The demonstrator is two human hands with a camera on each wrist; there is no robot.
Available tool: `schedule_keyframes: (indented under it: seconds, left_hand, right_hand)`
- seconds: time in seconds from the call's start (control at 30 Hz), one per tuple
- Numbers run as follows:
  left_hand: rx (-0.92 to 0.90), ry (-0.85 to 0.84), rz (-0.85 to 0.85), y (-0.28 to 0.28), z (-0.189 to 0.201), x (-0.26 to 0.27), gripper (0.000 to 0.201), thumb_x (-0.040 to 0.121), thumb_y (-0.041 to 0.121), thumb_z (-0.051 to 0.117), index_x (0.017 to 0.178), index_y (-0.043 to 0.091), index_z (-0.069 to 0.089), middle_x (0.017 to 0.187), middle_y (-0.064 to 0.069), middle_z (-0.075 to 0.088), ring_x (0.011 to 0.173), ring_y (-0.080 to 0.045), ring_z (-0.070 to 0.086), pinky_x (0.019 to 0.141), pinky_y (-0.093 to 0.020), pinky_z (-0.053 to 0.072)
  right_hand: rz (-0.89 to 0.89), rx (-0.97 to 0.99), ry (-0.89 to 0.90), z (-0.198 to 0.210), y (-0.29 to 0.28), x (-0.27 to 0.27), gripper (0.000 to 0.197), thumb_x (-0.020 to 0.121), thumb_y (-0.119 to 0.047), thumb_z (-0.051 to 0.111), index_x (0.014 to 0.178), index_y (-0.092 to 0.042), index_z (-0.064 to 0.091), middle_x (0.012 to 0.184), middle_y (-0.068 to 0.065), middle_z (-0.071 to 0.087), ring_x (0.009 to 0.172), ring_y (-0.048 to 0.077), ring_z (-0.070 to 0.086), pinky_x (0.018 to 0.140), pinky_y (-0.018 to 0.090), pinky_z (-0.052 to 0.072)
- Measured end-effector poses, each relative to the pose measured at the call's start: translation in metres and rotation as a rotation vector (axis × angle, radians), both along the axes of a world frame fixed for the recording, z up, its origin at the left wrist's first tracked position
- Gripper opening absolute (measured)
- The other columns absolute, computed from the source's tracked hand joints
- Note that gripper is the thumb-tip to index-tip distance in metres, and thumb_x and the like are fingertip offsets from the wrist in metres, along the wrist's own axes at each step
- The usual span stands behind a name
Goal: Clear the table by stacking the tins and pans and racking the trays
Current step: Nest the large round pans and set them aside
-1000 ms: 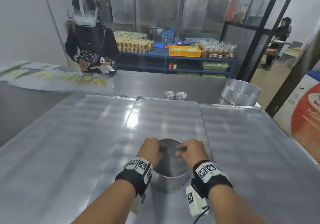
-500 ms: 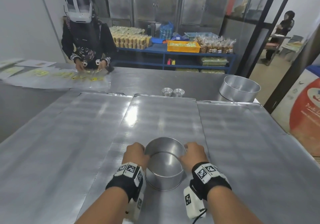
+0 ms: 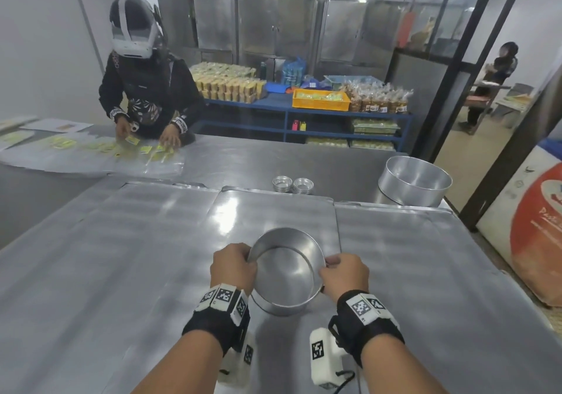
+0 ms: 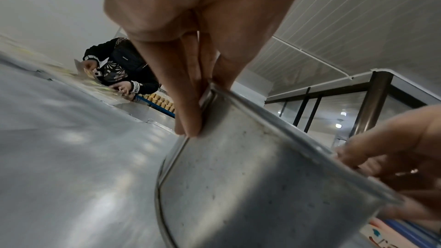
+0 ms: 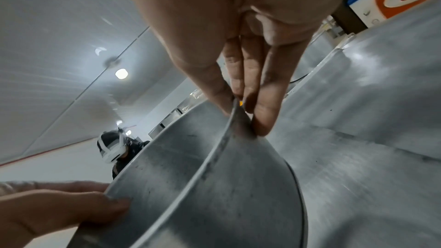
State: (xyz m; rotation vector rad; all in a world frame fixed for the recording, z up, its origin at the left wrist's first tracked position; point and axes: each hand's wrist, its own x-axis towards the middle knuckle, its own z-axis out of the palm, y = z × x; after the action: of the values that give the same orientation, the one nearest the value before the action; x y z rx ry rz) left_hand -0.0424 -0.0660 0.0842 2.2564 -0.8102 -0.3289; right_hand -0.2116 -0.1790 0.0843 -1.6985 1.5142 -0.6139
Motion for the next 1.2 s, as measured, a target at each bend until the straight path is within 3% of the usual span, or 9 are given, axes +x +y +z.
schedule_keyframes:
  seconds: [0.1,0.17,0.33,0.47,0.57,0.73,0.93,1.1,1.2]
  left_hand:
    - [-0.103,0.043,0.021,-0.027,0.002,-0.003,0.013,0.085,0.023,0.065,0.088,0.023,0.077,0.085,0.006,0.074,0.085,-0.020,0.069,0.075,-0.027,0.053]
    - [-0.206,0.135,0.035,-0.045,0.000,-0.005,0.011,0.081,0.026,0.067,0.086,0.027,0.077,0.086,0.012,0.073,0.082,-0.017,0.070,0.076,-0.034,0.059]
    - [-0.409,0.254,0.062,-0.095,-0.003,-0.014,0.017,0.078,0.041,0.071,0.093,0.032,0.075,0.090,0.017,0.072,0.079,-0.017,0.072,0.075,-0.043,0.062]
    - [-0.479,0.460,0.054,-0.137,-0.010,-0.022,0.031,0.083,0.027,0.076,0.111,0.024,0.066,0.104,0.006,0.071,0.084,-0.019,0.073,0.075,-0.042,0.063]
    - [-0.423,0.765,-0.018,-0.170,-0.025,-0.029,0.045,0.075,0.009,0.076,0.118,0.011,0.061,0.101,-0.011,0.073,0.084,-0.030,0.073,0.071,-0.045,0.063]
    - [-0.409,0.810,-0.061,-0.232,-0.041,-0.039,0.019,0.082,-0.011,0.059,0.096,-0.006,0.070,0.072,-0.016,0.072,0.055,-0.021,0.066,0.065,-0.034,0.059]
    - [-0.396,0.743,-0.109,-0.334,-0.064,-0.023,0.010,0.075,-0.004,0.064,0.081,0.000,0.071,0.072,-0.014,0.074,0.065,-0.028,0.073,0.075,-0.045,0.062]
    - [-0.368,0.714,-0.170,-0.423,-0.079,-0.003,0.004,0.077,0.000,0.072,0.079,-0.004,0.073,0.076,-0.017,0.075,0.076,-0.030,0.075,0.079,-0.046,0.062]
    - [-0.342,0.635,-0.128,-0.461,-0.084,0.002,0.006,0.076,0.001,0.074,0.078,-0.004,0.074,0.069,-0.011,0.075,0.066,-0.022,0.075,0.067,-0.034,0.062]
  right_hand:
    - [-0.032,0.038,-0.115,-0.002,-0.021,-0.004,0.011,0.076,-0.010,0.069,0.067,-0.010,0.074,0.069,0.010,0.072,0.069,0.029,0.072,0.066,0.038,0.062]
    - [-0.059,0.156,-0.269,-0.003,-0.032,-0.006,0.016,0.076,-0.003,0.070,0.063,-0.011,0.071,0.071,0.015,0.071,0.064,0.031,0.071,0.056,0.043,0.062]
    - [-0.124,0.417,-0.630,-0.008,-0.065,-0.012,0.031,0.074,0.013,0.066,0.098,-0.007,0.070,0.097,0.022,0.069,0.085,0.047,0.069,0.062,0.055,0.060]
    - [-0.186,0.403,-0.777,-0.006,-0.106,-0.014,0.061,0.080,0.021,0.057,0.129,-0.016,0.061,0.111,0.019,0.066,0.090,0.048,0.068,0.060,0.051,0.060]
    - [-0.198,0.361,-0.794,-0.015,-0.137,-0.013,0.061,0.080,0.020,0.056,0.130,-0.016,0.062,0.108,0.013,0.069,0.093,0.045,0.068,0.059,0.048,0.060]
    - [-0.198,0.340,-0.793,-0.041,-0.193,-0.012,0.056,0.081,0.017,0.056,0.126,-0.017,0.065,0.109,0.013,0.070,0.093,0.040,0.069,0.062,0.046,0.061]
    - [-0.112,0.326,-0.809,-0.056,-0.291,-0.003,0.048,0.087,0.015,0.054,0.121,-0.017,0.064,0.110,0.014,0.067,0.096,0.040,0.068,0.061,0.038,0.060]
    - [-0.059,0.209,-0.705,-0.079,-0.386,0.012,0.030,0.081,0.007,0.063,0.089,-0.022,0.069,0.096,0.018,0.071,0.089,0.040,0.071,0.071,0.051,0.061]
    - [-0.052,0.134,-0.571,-0.094,-0.434,0.024,0.014,0.068,-0.014,0.068,0.077,-0.024,0.067,0.092,0.015,0.073,0.084,0.037,0.073,0.073,0.052,0.060]
